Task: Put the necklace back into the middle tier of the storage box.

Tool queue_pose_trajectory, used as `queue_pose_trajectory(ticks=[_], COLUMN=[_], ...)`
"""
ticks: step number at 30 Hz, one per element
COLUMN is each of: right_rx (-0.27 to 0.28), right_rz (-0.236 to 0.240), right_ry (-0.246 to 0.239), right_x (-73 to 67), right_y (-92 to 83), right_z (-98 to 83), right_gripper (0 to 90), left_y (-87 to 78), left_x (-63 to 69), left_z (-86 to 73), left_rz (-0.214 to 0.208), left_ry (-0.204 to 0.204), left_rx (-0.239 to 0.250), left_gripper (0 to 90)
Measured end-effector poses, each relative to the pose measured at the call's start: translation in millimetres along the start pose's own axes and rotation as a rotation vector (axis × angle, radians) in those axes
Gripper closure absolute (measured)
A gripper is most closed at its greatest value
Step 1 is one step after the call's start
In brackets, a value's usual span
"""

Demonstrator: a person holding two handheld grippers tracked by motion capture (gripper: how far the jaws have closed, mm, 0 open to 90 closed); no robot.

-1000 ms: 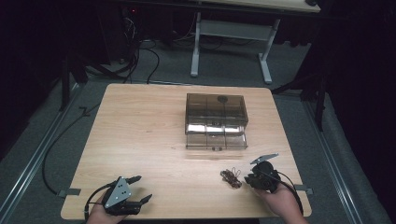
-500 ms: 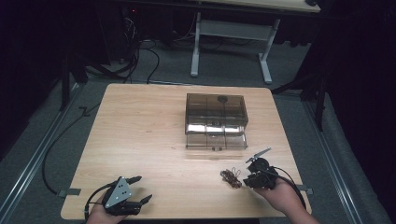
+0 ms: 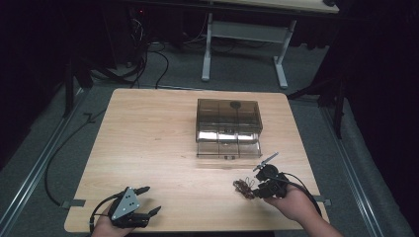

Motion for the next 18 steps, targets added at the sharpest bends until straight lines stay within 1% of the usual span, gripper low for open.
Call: queue_pose_trajectory(ticks=[1,2,6,8,9,11,12,14,18], right_rx=[-0.012,-0.012,-0.043,-0.068,-0.061,-0.064,-0.077,-0.095,-0.110], right_rz=[0.020,0.020,0.036,0.037,0.039,0.034,0.031,0.024,0.025], right_ry=[-0.004,-0.004,-0.029,-0.010,-0.058,-0.060,-0.045,-0.034,-0.038], right_x=[-3.2,-3.2,-9.1,-14.3,-12.7,-13.3,-15.0,-17.8,-19.5], right_y=[3.9,3.9,10.5,12.7,16.6,18.2,19.3,24.6,28.5], right_z=[3.3,3.3,7.9,10.1,13.4,14.7,15.4,17.7,18.6], right_gripper=[61.0,61.0,55.0,54.0,53.7,53.6,53.3,53.3,53.8], left_y=[0.0,-0.1,-0.1,0.3,0.4,0.5,0.5,0.5,0.6], left_x=[0.0,0.0,-0.1,0.2,0.3,0.5,0.5,0.5,0.5], left_z=[0.0,0.0,0.0,0.0,0.0,0.0,0.0,0.0,-0.1], left_rz=[0.000,0.000,-0.002,-0.003,-0.003,-0.003,-0.004,-0.004,-0.006], left_ry=[0.000,0.000,0.000,-0.001,0.000,0.002,0.003,0.002,0.002], left_rx=[0.001,0.001,-0.001,0.000,-0.001,-0.002,-0.003,-0.002,-0.003], left_gripper=[26.0,26.0,26.0,26.0,26.0,26.0,26.0,26.0,26.0])
Point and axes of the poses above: each handheld gripper's, and its own axes: y roughly forward along the jaws, z roughly out of its top, x roughly to its right, the point moved 5 cm from there along y, roughly forward along the jaws, and after that the axes turned 9 degrees about x, right-handed, at the moved point
